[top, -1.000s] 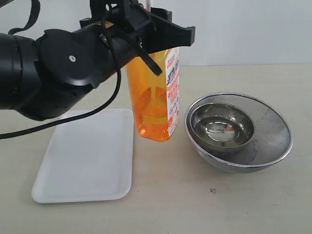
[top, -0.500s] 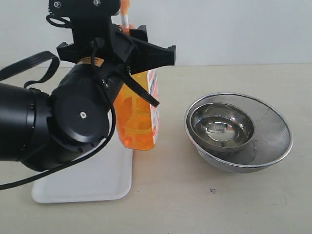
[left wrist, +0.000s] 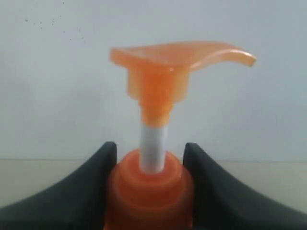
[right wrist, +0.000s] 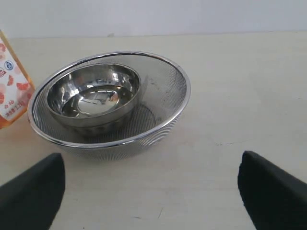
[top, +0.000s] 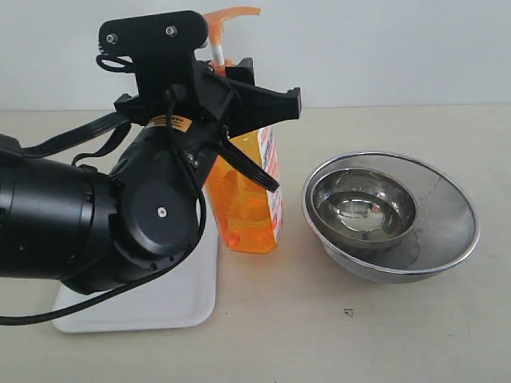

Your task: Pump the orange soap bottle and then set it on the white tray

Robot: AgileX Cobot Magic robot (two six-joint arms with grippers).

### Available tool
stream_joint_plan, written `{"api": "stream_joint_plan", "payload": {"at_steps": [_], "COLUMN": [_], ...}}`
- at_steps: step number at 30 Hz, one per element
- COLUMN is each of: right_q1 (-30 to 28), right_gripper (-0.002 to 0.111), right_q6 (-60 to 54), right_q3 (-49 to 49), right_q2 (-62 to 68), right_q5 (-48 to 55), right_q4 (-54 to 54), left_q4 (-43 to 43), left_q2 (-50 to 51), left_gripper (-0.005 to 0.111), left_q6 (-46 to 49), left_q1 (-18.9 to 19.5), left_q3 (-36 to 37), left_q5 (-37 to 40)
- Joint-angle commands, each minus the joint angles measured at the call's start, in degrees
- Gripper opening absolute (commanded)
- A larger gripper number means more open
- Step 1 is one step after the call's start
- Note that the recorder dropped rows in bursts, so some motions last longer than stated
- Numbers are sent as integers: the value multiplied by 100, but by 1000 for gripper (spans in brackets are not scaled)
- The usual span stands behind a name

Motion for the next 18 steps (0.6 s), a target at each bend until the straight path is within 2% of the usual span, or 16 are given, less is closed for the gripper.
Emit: {"api": "stream_joint_plan", "payload": {"at_steps": [1, 18], "right_q1": [-38, -38], "right_gripper": [88, 88], "right_q6": [-13, -13], "right_q3": [-4, -4], "right_q2": [-23, -23], "right_q5": [-30, -30], "right_q4": [0, 0], "left_q4": [251, 401], "left_q2": [-25, 424], "left_gripper": [5, 5], "left_q6": [-168, -568], "left_q1": [-59, -59], "left_q3": [-28, -28], "left_q5": [-394, -416]}}
